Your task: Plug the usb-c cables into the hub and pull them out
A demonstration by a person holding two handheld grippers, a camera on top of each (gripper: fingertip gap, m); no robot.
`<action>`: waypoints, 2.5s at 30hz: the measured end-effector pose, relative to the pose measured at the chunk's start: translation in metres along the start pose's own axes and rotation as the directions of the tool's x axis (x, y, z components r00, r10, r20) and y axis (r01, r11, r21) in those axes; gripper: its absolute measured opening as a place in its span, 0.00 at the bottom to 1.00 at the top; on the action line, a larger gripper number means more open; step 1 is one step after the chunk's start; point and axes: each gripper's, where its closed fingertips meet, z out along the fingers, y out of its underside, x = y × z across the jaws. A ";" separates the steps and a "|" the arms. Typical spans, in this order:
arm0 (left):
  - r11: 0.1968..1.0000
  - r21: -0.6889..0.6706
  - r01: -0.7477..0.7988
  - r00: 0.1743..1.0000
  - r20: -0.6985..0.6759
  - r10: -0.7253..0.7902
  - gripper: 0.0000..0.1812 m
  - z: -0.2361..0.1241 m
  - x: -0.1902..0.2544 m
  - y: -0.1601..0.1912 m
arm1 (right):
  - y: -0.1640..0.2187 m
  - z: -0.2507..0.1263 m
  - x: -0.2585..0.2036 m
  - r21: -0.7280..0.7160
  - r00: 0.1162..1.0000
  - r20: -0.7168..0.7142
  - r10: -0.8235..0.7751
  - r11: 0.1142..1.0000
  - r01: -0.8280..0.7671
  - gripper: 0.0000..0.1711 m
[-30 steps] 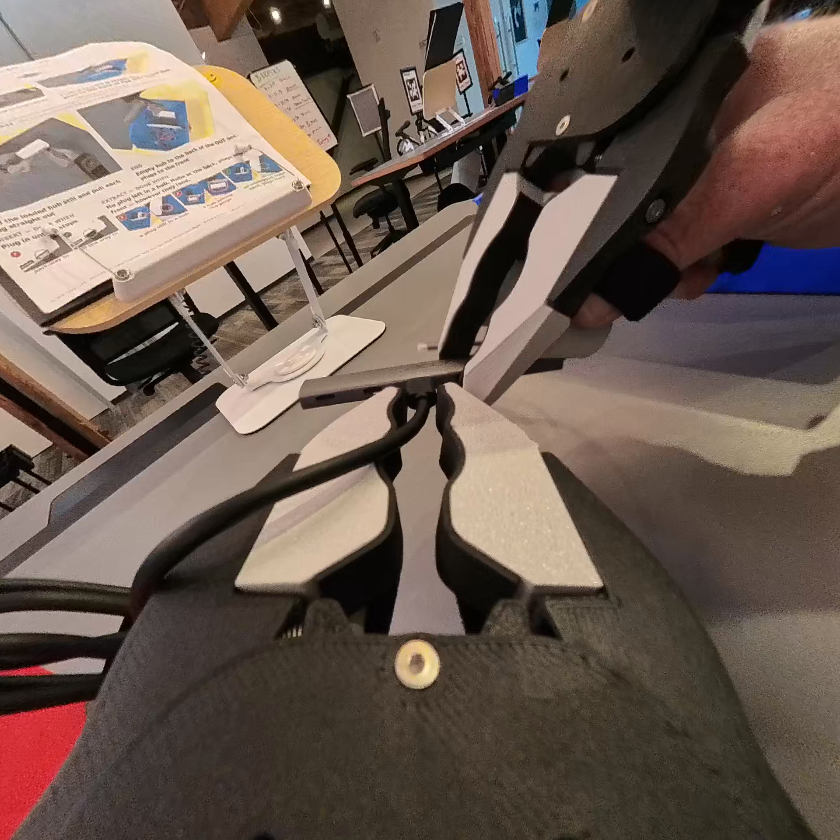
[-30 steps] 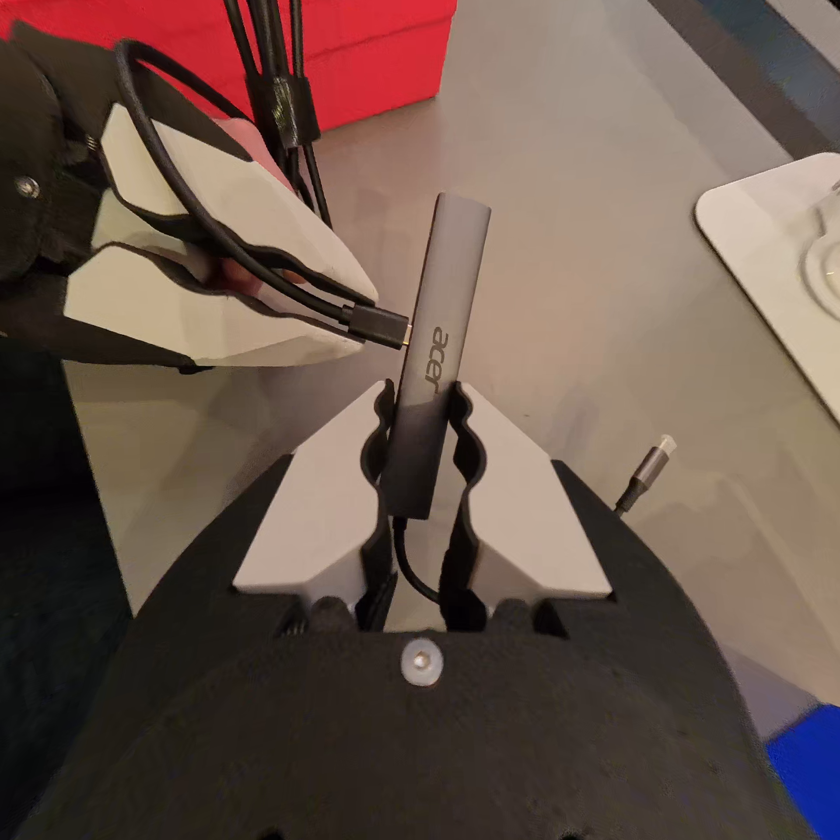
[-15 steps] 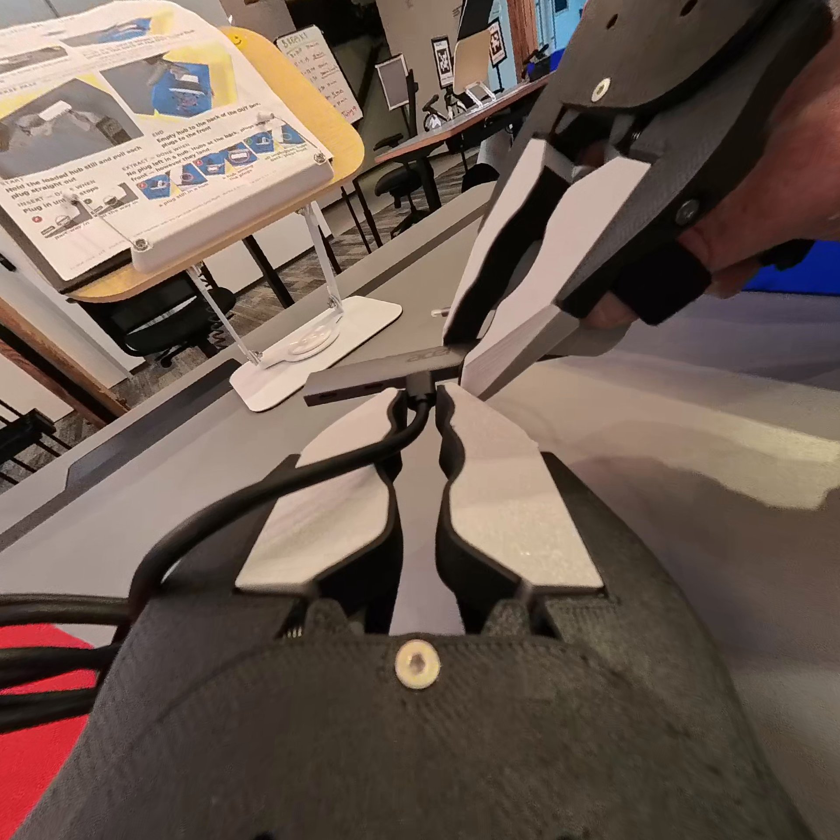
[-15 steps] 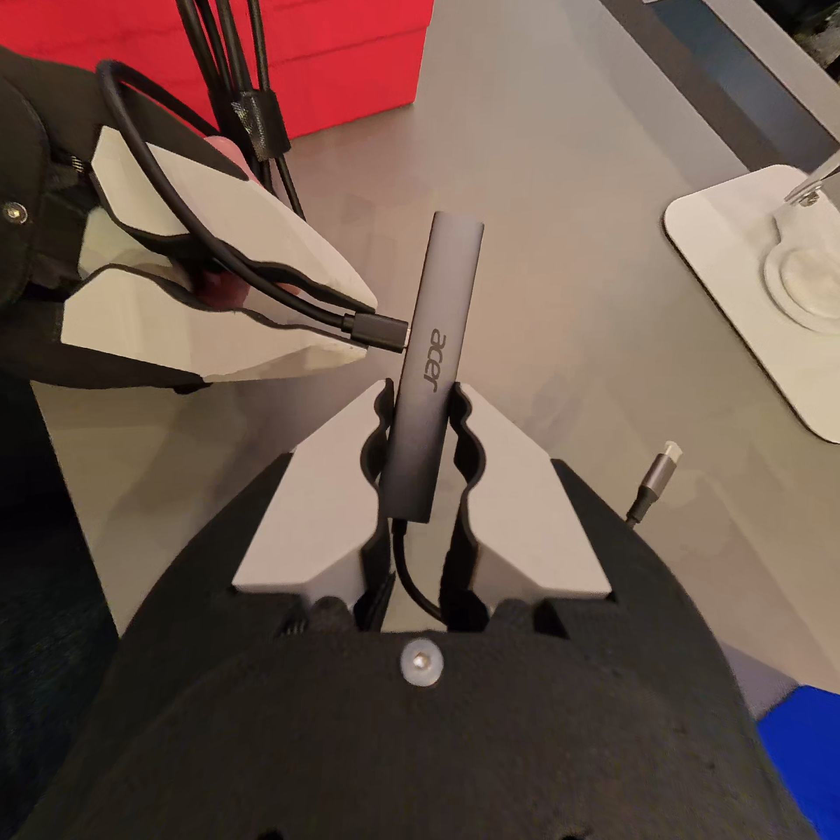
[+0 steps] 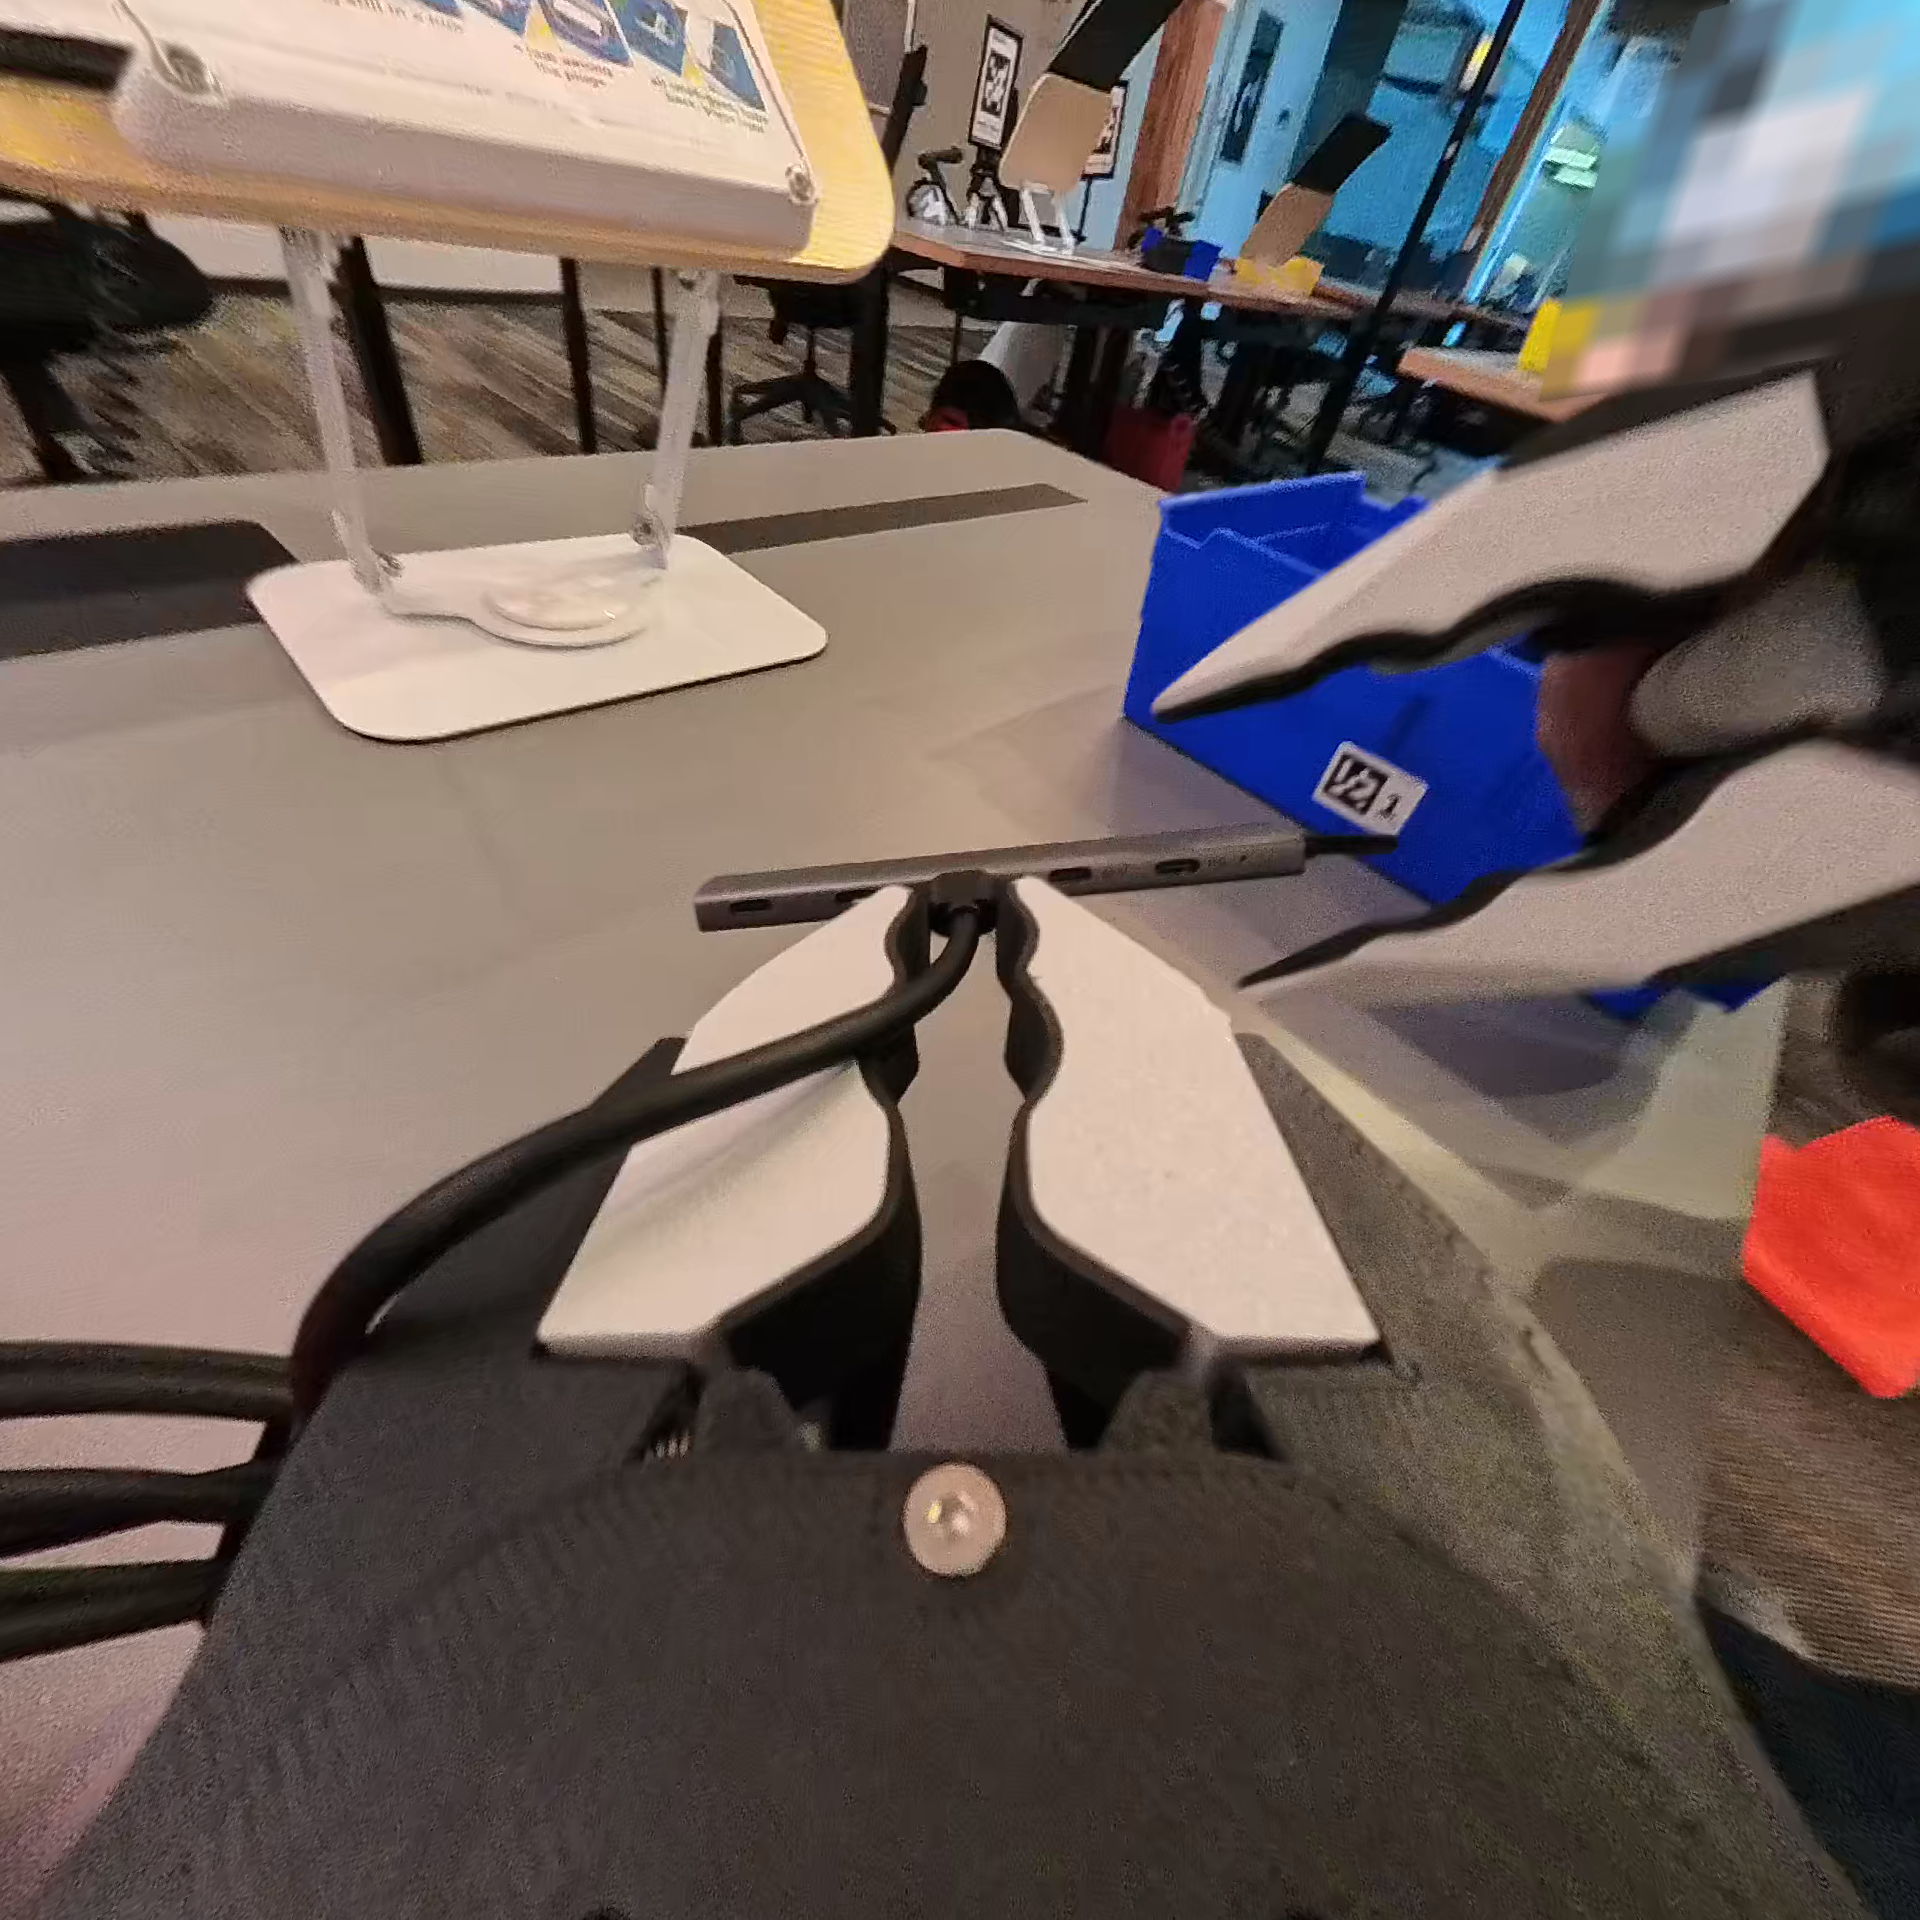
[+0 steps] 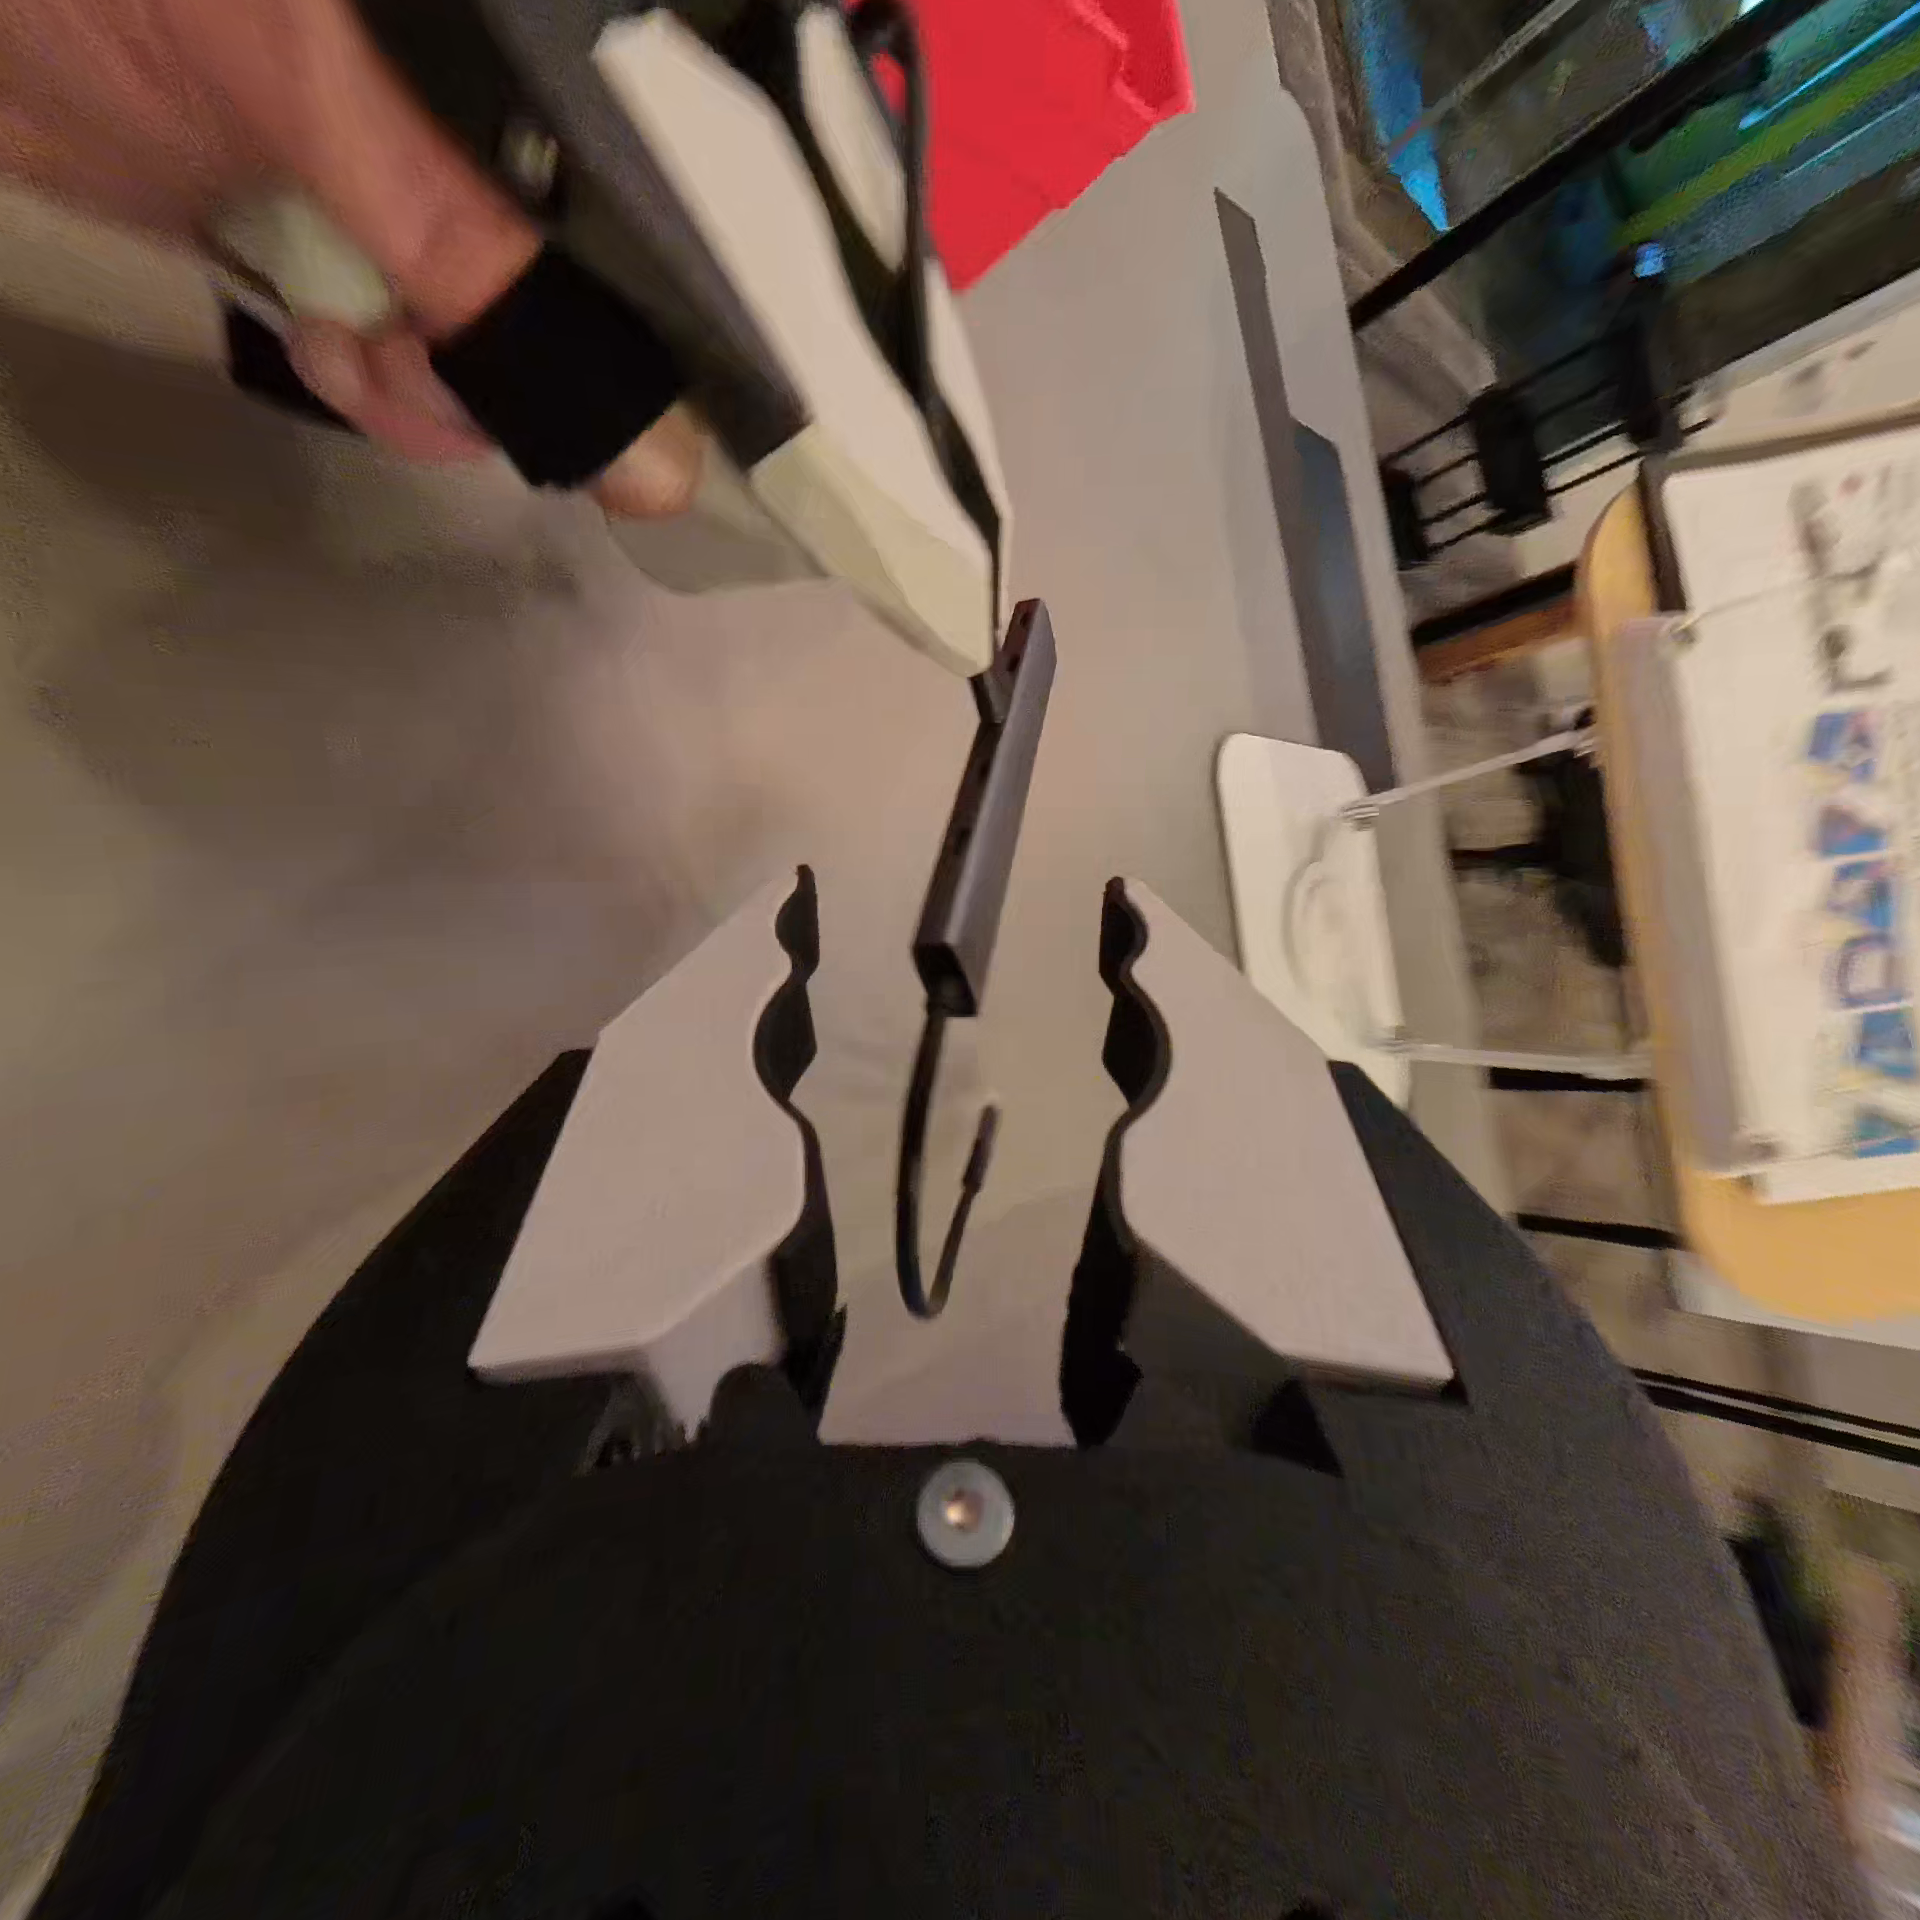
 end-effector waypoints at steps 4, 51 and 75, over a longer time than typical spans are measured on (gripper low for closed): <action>0.998 -0.014 0.063 0.995 -0.073 -0.064 0.07 0.000 0.012 -0.003 | 0.006 0.020 0.002 -0.124 0.972 -0.135 -0.195 0.976 0.178 0.12; 0.995 0.079 -0.060 0.964 -0.254 0.078 0.14 -0.014 0.049 -0.002 | 0.275 -0.139 0.160 -0.778 0.951 0.272 0.146 0.615 0.128 0.04; 0.997 0.027 -0.075 0.960 -0.267 0.080 0.16 -0.006 0.050 0.014 | 0.319 -0.095 0.064 -0.880 0.787 0.341 0.514 0.469 0.075 0.35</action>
